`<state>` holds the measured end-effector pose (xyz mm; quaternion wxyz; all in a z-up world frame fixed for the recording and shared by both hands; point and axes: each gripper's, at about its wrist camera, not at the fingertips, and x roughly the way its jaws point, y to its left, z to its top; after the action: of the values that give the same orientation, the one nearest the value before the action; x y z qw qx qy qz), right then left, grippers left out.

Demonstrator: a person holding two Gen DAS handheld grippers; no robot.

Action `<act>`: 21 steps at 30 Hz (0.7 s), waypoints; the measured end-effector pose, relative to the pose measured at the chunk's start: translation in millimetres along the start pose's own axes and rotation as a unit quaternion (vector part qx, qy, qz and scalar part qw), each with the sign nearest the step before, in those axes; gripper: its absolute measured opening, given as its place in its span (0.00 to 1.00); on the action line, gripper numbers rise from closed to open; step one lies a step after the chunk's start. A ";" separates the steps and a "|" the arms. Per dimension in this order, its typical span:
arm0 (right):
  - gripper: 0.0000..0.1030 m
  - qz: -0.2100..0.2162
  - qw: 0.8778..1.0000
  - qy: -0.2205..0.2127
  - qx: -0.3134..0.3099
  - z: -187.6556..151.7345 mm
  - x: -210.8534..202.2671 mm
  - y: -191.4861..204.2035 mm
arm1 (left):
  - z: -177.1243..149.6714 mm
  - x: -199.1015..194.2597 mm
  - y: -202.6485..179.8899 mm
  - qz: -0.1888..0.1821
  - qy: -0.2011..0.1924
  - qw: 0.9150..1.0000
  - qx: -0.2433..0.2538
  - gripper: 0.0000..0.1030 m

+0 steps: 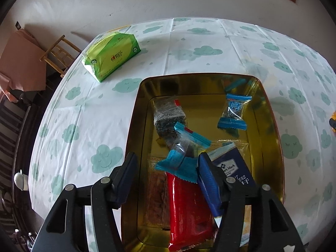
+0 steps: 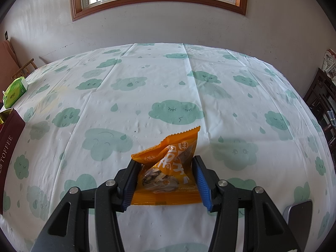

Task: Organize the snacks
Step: 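Lift the open left tool out of the tin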

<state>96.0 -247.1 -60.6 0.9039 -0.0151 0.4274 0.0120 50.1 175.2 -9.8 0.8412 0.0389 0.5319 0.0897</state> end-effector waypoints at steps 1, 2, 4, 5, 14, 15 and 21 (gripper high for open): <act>0.51 0.000 1.000 0.000 0.000 0.0 -0.2 0.4 | -0.1 -1.9 -0.4 0.000 -0.002 1.000 0.001 0.56; 0.51 0.000 1.000 0.000 0.000 0.0 0.0 0.1 | 0.1 -3.8 -0.5 0.000 -0.004 1.000 0.001 0.57; 0.51 0.000 1.000 0.000 0.000 0.0 0.0 0.2 | 0.4 -8.5 -0.8 0.002 -0.011 1.000 0.002 0.58; 0.51 0.000 1.000 0.000 0.000 0.1 0.0 0.1 | 0.5 -11.4 -0.6 0.004 -0.015 1.000 0.002 0.58; 0.51 0.000 1.000 0.000 0.000 0.2 -0.2 0.5 | 0.8 -44.3 2.1 0.009 -0.067 0.998 -0.007 0.64; 0.51 0.000 1.000 0.000 0.000 0.3 0.0 0.1 | 0.7 -48.3 2.1 0.006 -0.073 0.997 -0.009 0.64; 0.51 0.000 1.000 0.000 0.000 0.4 0.1 -0.1 | -2.9 -69.4 -3.9 -0.002 -0.106 0.994 -0.014 0.68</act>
<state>96.4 -247.2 -60.4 0.9039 -0.0153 0.4273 0.0120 18.8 158.0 49.9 0.8936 0.0354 0.4383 0.0903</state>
